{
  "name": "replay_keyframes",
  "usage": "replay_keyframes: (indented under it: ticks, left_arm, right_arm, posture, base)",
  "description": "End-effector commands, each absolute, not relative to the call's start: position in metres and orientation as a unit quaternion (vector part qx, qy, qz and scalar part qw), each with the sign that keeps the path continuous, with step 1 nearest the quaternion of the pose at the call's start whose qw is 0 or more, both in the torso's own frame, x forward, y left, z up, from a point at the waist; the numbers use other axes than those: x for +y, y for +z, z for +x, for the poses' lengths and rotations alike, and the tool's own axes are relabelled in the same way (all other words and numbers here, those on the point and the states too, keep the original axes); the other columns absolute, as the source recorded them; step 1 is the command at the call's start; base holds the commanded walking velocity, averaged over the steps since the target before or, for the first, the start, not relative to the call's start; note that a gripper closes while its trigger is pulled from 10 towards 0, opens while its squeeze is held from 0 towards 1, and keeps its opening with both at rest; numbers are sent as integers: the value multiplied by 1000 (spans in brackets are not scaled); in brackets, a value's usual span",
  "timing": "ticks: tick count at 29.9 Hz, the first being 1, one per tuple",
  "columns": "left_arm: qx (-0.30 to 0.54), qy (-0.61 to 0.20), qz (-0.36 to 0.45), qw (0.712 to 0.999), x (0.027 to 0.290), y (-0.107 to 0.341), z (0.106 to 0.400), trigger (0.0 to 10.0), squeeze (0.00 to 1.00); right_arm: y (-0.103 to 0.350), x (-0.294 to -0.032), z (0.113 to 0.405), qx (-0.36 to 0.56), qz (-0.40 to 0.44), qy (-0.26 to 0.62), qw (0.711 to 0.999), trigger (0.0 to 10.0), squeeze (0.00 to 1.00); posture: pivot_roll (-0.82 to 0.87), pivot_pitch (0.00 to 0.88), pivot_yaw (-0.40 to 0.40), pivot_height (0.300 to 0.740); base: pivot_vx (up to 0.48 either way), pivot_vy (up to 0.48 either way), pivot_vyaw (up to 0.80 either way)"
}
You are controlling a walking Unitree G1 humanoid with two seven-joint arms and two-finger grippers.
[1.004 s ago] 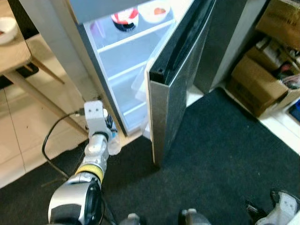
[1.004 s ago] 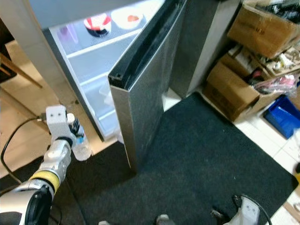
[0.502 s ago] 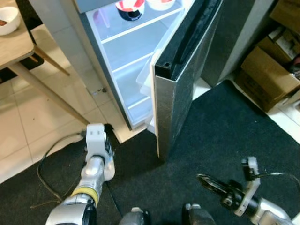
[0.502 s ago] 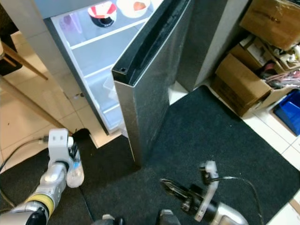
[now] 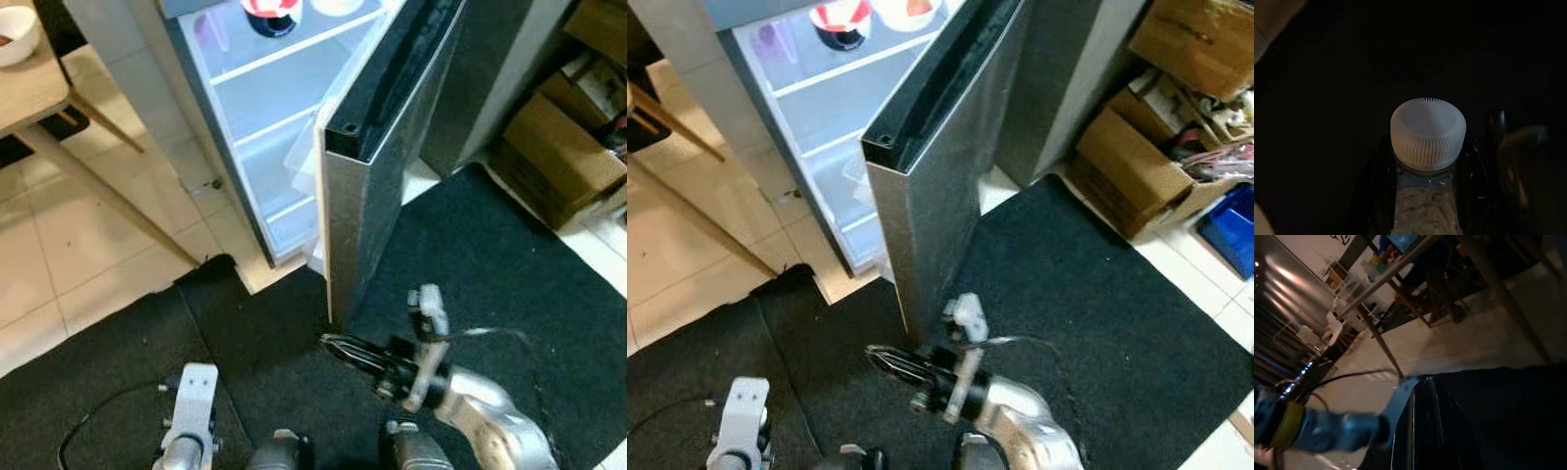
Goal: Restocking fridge
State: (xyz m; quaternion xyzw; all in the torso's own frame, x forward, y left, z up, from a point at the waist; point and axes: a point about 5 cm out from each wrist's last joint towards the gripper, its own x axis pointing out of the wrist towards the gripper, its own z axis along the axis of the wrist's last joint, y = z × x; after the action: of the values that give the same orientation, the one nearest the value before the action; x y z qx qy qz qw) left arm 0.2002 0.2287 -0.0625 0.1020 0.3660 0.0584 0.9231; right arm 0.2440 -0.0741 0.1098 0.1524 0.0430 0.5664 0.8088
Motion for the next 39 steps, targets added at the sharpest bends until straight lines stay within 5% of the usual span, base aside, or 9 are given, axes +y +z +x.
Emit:
replay_keyframes:
  ticks: [1,8,11,25,39]
  left_arm:
    - [403,63,116,906,237,-72,179,10000,0]
    - [428,48,122,894,233,-81,162,10000,0]
    - [433,26,120,893,224,-84,160,10000,0]
    - [430,9,123,894,217,-84,163,10000,0]
    - [431,3,125,893,215,-86,161,10000,0]
  right_arm:
    - [105,-70,242,56,152,559,813,10000,0]
    - [119,-49,260,26,130,523,842,10000,0]
    - [130,-39,280,-2,116,466,877,10000,0]
    - [158,-38,333,-36,60,340,938,10000,0]
    - [172,-50,349,-77,51,258,962,10000,0]
  posture:
    - [-115,343,66,740]
    - [-113,337,65,740]
    - [-110,337,69,740]
    - [-102,336,67,740]
    - [-107,333,64,740]
  base:
    - [0,0,0]
    - [0,0,0]
    - [0,0,0]
    - [0,0,0]
    - [0,0,0]
